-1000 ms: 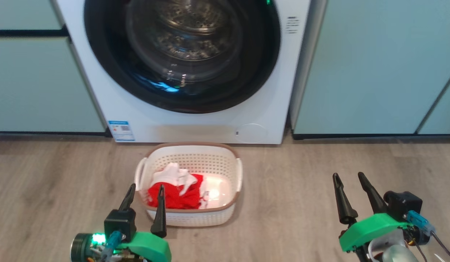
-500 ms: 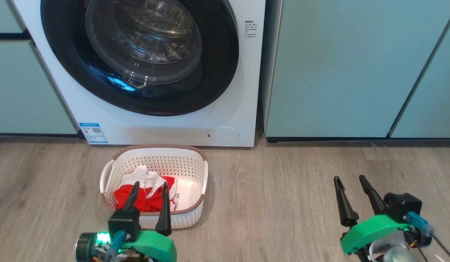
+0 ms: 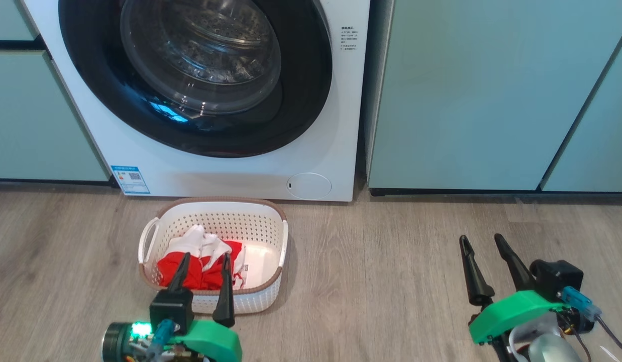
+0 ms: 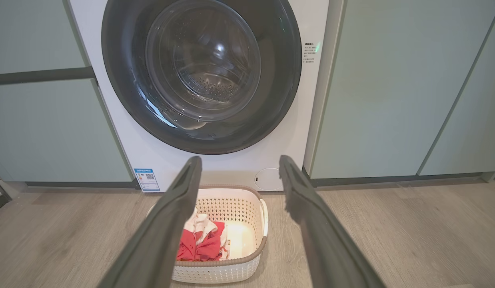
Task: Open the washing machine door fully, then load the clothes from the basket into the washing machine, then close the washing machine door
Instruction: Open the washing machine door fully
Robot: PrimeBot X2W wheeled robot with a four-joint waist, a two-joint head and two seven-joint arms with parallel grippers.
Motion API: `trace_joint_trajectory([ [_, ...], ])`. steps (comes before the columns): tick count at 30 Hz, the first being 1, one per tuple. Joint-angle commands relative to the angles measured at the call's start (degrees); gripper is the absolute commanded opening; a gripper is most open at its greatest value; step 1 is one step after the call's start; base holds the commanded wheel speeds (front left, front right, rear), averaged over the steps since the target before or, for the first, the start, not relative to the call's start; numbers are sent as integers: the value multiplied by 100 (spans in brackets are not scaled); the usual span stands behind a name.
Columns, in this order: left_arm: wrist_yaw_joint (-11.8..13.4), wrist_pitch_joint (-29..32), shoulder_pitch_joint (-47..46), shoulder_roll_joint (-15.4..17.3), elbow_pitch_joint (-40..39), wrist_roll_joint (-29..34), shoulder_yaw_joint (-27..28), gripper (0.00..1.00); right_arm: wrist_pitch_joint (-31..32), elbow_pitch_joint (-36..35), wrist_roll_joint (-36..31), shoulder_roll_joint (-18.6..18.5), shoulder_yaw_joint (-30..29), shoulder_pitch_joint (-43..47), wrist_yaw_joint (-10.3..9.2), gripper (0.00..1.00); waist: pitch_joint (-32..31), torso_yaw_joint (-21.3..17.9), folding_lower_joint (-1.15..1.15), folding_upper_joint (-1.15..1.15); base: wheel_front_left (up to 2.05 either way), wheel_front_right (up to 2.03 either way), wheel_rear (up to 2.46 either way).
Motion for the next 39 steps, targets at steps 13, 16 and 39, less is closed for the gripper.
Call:
trace_joint_trajectory([
  [13, 56, -72, -193, 13, -187, 34, 216, 100, -69, -225, 13, -29, 106, -282, -1, 100, -23, 6, 0, 0, 0, 0, 0],
  [16, 64, -72, -195, 13, -189, 38, 217, 100, -69, -231, 17, -29, 111, -280, -1, 100, -22, 9, 0, 0, 0, 0, 0],
  [39, 69, -72, -612, 13, -356, -178, 2, 100, 30, -581, 576, -29, 159, -959, -1, 0, 1114, 471, 0, 0, 0, 0, 0],
])
